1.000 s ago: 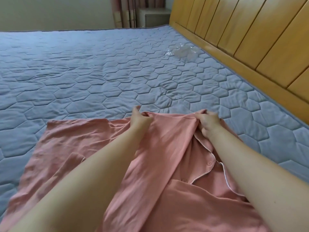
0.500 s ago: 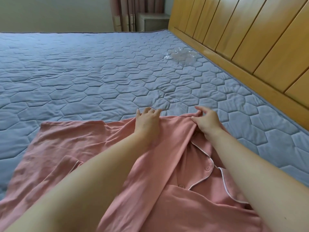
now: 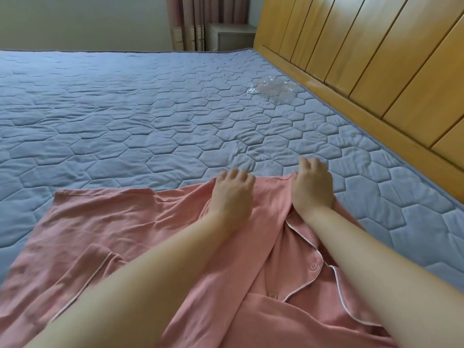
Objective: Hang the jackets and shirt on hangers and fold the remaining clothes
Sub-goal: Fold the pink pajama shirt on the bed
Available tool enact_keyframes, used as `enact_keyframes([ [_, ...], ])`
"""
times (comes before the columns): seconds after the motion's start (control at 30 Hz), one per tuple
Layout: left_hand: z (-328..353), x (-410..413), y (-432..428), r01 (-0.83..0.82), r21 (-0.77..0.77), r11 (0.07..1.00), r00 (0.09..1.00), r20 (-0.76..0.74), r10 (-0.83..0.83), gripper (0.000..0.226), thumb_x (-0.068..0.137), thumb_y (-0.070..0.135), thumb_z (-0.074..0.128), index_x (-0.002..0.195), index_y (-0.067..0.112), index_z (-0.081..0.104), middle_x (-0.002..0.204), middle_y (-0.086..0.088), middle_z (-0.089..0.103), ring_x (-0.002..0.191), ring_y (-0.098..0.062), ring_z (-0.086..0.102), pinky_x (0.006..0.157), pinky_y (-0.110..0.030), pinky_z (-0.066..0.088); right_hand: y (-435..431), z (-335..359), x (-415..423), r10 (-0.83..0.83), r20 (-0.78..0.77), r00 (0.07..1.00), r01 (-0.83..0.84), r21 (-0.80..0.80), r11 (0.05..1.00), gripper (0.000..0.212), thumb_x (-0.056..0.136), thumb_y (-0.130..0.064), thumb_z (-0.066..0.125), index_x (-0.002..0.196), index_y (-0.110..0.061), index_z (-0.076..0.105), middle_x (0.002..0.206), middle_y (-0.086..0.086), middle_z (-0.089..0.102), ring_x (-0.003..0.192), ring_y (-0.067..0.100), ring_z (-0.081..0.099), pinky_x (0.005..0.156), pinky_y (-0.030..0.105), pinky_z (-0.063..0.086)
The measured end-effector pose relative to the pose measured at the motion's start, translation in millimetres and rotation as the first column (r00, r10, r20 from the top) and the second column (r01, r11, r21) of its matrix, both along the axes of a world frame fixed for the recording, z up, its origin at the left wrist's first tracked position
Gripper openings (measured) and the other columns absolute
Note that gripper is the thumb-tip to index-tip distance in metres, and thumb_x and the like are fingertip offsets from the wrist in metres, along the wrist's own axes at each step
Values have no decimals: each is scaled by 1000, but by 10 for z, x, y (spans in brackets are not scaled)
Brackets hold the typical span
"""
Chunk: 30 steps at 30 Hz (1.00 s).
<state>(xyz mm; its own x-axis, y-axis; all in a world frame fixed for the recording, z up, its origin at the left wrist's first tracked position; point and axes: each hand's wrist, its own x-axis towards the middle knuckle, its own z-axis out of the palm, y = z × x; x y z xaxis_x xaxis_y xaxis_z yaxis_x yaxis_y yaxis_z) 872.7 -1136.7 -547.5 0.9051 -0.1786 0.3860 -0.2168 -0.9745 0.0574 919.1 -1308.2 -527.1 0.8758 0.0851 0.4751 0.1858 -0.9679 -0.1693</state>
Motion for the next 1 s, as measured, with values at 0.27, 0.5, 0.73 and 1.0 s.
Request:
enact_keyframes([
  [0.27,-393,28,330,-56,45,997,928,-366,69,56,99,50,20,152,32,13,161,6,6,148,-19,0,118,-48,0,-131,-636,-112,-75,-483,872,-58,-255,965,59,99,-38,23,152,-15,15,161,0,8,147,13,2,117,47,0],
  [0.5,-404,-98,882,-279,99,955,850,-438,294,59,98,56,14,152,36,5,161,5,0,148,-19,-6,116,-51,-4,-21,-543,-123,-191,-589,785,-60,-379,923,60,100,-36,15,153,-12,2,161,1,-3,148,14,-5,117,50,-4],
  [0.73,-203,-699,1781,-431,170,886,794,-395,462,56,99,51,19,152,36,8,161,2,0,148,-20,-7,116,-52,3,883,-118,-610,78,-382,921,-194,-276,941,61,97,-23,26,153,-11,3,161,7,-6,147,23,-10,115,50,-9],
  [1.0,-267,-962,2674,-705,-12,709,611,-516,600,53,100,46,21,151,30,20,161,2,7,148,-21,3,115,-52,5,1109,-398,-779,-63,-543,837,-105,-273,956,62,99,-44,23,151,-10,17,160,6,11,147,21,7,116,52,5],
])
